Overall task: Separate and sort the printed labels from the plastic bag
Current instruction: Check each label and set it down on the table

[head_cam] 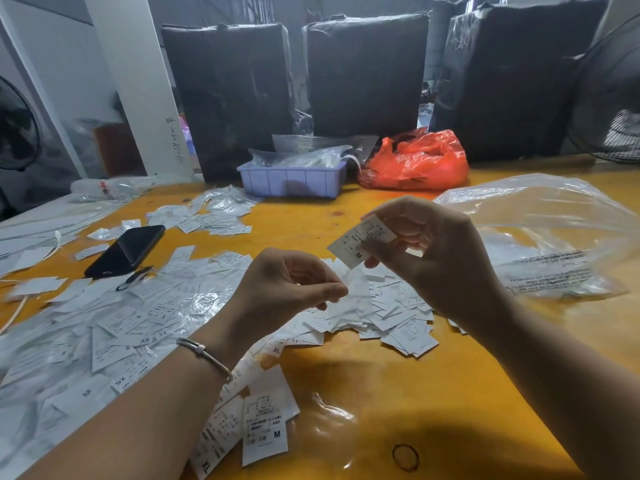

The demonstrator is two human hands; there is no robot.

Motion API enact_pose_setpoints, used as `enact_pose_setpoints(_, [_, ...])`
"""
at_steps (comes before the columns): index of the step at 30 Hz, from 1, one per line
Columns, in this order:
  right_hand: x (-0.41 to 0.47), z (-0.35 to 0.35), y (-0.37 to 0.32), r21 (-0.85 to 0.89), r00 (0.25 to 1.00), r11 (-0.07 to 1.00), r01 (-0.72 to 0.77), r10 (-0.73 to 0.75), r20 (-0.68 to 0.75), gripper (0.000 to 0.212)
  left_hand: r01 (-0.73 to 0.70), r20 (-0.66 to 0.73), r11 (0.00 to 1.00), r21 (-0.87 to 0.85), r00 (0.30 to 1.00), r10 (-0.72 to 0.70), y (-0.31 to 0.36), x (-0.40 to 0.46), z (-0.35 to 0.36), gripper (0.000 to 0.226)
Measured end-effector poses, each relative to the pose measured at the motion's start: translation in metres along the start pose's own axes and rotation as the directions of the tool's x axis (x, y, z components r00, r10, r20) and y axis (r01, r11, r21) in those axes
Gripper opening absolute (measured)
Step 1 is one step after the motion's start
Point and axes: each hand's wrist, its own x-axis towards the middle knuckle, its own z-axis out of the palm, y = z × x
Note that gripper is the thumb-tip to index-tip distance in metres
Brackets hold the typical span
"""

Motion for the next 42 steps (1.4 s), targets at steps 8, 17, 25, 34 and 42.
enact_pose_setpoints(8, [0.001, -0.001, 0.006, -0.138, 0.999, 0.99, -0.013, 0.019, 0.038, 0.007, -0.027, 0.001, 1.0, 0.01, 1.0, 0.027, 0.002, 0.0, 0.001, 0.021])
enact_pose_setpoints(17, [0.001, -0.004, 0.009, -0.225, 0.984, 0.974, -0.037, 0.075, 0.162, 0.013, 0.014, 0.03, 1.0, 0.001, 0.999, -0.014, 0.002, -0.001, 0.003, 0.021])
enact_pose_setpoints(25, [0.002, -0.006, 0.014, -0.154, 0.936, 0.977, -0.148, 0.188, 0.297, 0.01, 0.039, 0.072, 0.999, 0.009, 0.997, -0.04, 0.001, 0.0, 0.004, 0.023])
enact_pose_setpoints(34, [0.002, -0.002, 0.013, -0.134, 0.992, 0.986, -0.099, 0.108, 0.066, 0.017, 0.116, 0.007, 0.99, -0.074, 0.993, -0.116, -0.001, 0.002, 0.003, 0.026])
enact_pose_setpoints(42, [-0.003, 0.009, 0.011, -0.103, 0.983, 0.987, -0.121, 0.134, 0.129, 0.01, 0.116, -0.03, 0.979, -0.17, 0.992, -0.123, 0.002, 0.002, 0.005, 0.028])
